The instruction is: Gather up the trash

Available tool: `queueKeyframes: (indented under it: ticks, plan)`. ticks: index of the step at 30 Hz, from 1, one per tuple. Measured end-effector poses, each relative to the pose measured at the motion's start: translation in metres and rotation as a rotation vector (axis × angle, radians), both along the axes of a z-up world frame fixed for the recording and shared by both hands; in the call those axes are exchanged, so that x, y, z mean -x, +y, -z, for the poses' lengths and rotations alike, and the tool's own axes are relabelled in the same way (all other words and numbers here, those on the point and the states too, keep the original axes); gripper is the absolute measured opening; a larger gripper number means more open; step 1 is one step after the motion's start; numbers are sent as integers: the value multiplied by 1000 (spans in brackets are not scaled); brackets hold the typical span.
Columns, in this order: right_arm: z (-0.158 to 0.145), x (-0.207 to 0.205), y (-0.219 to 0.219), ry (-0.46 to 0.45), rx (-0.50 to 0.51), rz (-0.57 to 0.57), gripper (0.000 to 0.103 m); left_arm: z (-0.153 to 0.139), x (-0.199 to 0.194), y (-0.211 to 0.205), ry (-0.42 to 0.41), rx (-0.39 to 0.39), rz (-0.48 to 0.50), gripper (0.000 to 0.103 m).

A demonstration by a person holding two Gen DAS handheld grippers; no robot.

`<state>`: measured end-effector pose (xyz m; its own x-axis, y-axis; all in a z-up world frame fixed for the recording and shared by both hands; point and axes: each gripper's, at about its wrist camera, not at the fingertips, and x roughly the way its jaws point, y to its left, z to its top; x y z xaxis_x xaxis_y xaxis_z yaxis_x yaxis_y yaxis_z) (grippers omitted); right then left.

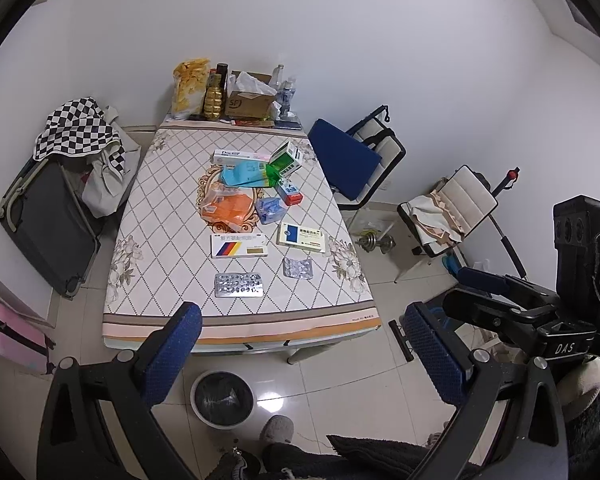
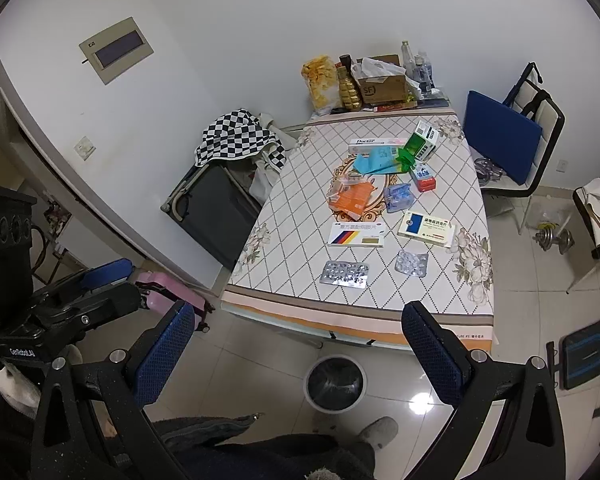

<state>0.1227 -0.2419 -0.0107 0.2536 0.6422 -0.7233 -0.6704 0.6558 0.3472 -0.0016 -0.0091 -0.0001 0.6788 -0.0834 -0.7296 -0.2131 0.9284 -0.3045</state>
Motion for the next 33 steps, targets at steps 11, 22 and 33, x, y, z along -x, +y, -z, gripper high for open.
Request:
queueKeyframes:
  ticks: [11, 22, 33]
  plan:
    - [-2, 3, -1, 5, -6, -2, 103, -8, -6, -2, 0, 4, 10, 103]
    - [-1, 5, -1, 7, -6, -6, 103, -6, -1, -6, 0, 6, 25, 103]
    - [1, 11, 0, 7, -2, -9, 103, -3, 1, -7, 3, 11, 27, 103]
